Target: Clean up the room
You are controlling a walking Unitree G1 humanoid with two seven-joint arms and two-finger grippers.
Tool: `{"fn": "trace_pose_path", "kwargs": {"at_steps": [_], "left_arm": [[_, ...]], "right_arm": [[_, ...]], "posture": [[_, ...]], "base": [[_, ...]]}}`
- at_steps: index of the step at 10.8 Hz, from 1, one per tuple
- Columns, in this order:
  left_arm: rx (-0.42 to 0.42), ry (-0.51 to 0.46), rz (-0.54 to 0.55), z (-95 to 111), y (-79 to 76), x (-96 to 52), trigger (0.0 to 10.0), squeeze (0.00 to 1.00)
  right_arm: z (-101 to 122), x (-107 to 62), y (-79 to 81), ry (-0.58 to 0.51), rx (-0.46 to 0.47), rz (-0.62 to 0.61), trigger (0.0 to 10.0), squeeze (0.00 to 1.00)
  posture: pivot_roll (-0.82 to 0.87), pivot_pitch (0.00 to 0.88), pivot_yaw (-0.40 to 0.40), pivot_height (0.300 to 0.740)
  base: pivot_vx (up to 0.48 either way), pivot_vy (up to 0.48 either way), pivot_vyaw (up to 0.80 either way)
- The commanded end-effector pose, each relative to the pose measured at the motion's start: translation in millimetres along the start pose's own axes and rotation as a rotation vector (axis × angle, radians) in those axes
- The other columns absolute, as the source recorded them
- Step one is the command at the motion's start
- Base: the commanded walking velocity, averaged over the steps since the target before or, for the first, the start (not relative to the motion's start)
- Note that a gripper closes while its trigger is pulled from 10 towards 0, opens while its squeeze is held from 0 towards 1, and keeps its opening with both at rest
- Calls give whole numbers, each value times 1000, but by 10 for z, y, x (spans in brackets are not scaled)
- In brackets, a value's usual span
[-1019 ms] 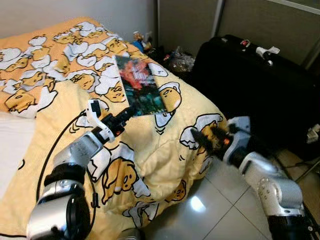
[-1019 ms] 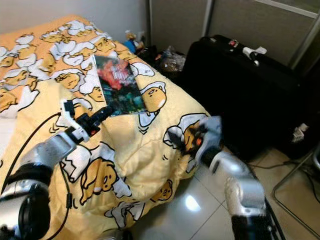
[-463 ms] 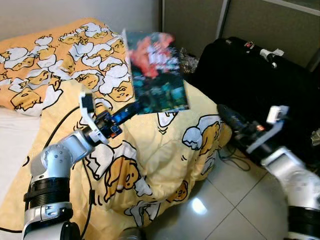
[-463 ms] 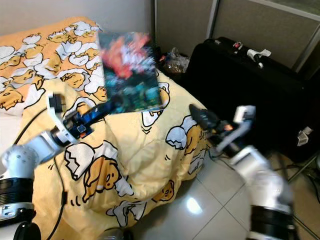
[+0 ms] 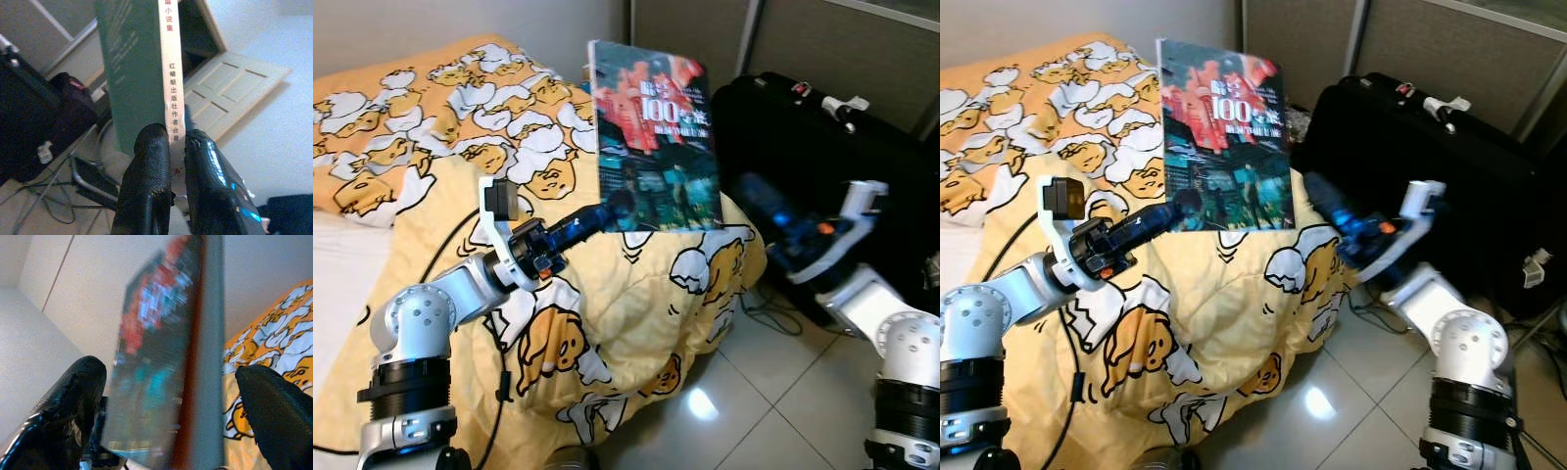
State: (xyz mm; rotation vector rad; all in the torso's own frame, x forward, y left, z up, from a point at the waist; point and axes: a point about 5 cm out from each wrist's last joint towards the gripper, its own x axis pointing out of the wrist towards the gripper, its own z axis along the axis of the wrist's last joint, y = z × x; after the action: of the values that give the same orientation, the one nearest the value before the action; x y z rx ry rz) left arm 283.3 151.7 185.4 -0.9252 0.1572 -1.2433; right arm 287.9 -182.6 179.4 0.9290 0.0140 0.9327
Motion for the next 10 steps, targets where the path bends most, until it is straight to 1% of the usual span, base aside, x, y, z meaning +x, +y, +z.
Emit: {"fn": "trace_pose_path", "kwargs": {"at_steps": [1, 2, 3, 4, 6, 7, 8, 9, 10], "left_arm": [[26, -11, -73, 49, -117, 45, 0, 0], [19, -11, -103, 48, -156, 66, 0, 0], [16, -14, -113, 52, -170, 75, 0, 0], [6, -13, -138, 51, -204, 86, 0, 0], [-1, -8, -153, 44, -218, 90, 0, 0], [-5, -5, -159, 41, -223, 98, 0, 0], [-9, -5, -163, 38, -218, 117, 0, 0], [-8, -5, -164, 44, -205, 144, 0, 0], [-5, -7, -152, 59, -171, 153, 0, 0]], "right_arm": [[6, 55, 8, 19, -2, 9, 10000, 1000], [-14, 82, -13, 38, 13, 13, 10000, 1000], [-34, 104, -24, 57, 11, 8, 10000, 420], [-55, 132, -45, 69, 20, -1, 10000, 0], [-53, 145, -34, 67, 32, 19, 10000, 0], [-68, 167, 6, 66, 48, 56, 10000, 0], [-118, 193, 24, 79, 57, 71, 10000, 0], [-159, 207, 62, 80, 85, 106, 10000, 0], [-191, 238, 135, 81, 100, 149, 10000, 0]], "posture": [[-33, 0, 48, 740], [-27, 0, 45, 740], [-25, 0, 42, 740], [-23, 0, 42, 740], [-21, 0, 41, 740], [-19, 0, 42, 740], [-21, 0, 47, 740], [-23, 0, 49, 740], [-27, 0, 52, 740]], "base": [[0, 0, 0], [0, 0, 0], [0, 0, 0], [0, 0, 0], [0, 0, 0], [0, 0, 0], [0, 0, 0], [0, 0, 0], [0, 0, 0]]}}
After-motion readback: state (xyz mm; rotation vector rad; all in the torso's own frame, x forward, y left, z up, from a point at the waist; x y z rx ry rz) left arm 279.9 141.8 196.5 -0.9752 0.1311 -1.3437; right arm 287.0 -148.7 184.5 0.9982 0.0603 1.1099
